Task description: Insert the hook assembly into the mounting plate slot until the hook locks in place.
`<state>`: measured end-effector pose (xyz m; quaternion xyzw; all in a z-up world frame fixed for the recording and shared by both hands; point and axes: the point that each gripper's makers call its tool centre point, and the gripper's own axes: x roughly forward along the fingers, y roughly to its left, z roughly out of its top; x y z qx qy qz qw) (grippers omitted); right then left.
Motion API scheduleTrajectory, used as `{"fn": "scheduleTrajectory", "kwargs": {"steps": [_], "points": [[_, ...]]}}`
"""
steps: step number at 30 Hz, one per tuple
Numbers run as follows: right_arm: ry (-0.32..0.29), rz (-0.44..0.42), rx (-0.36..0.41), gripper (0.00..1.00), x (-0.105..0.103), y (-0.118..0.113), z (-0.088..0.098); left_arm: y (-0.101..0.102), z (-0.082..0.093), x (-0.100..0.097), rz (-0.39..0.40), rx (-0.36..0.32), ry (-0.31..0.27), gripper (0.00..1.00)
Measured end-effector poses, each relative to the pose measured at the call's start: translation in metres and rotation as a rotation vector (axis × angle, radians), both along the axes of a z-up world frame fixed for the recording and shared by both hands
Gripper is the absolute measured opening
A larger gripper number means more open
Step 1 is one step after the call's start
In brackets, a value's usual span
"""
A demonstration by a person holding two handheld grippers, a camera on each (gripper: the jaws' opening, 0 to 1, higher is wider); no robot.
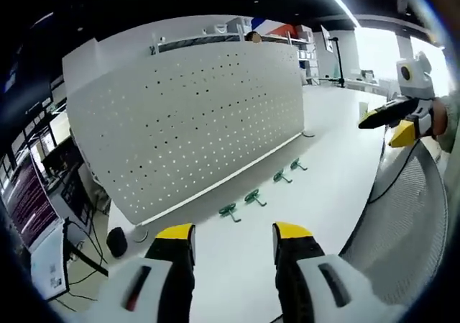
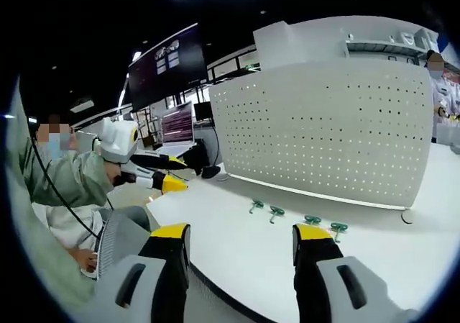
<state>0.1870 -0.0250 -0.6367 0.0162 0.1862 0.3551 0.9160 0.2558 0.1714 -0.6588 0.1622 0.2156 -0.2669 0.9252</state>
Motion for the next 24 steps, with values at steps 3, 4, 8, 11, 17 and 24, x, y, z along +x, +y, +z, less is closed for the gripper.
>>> {"fn": "scheduleTrajectory", "kwargs": {"steps": [3, 4, 8, 11, 17, 24], "points": [[-0.002, -0.017, -0.008, 0.55, 0.000, 0.002, 0.000, 0.002, -0.002, 0.013, -0.031, 0.001, 0.011, 0.44], [0.002, -0.024, -0.008, 0.55, 0.001, 0.002, 0.000, 0.002, -0.003, 0.016, -0.038, -0.001, 0.013, 0.43], [0.006, -0.041, -0.014, 0.55, 0.002, 0.004, -0.002, 0.002, -0.009, 0.029, -0.088, 0.017, 0.031, 0.43], [0.013, -0.063, -0.019, 0.55, 0.003, 0.003, -0.005, 0.001, -0.017, 0.037, -0.136, 0.045, 0.050, 0.43], [0.037, -0.100, -0.021, 0.54, 0.004, 0.002, -0.013, -0.003, -0.035, 0.058, -0.209, 0.088, 0.080, 0.42], [0.054, -0.142, -0.028, 0.51, 0.004, -0.001, -0.019, -0.002, -0.057, 0.088, -0.234, 0.101, 0.086, 0.35]]}}
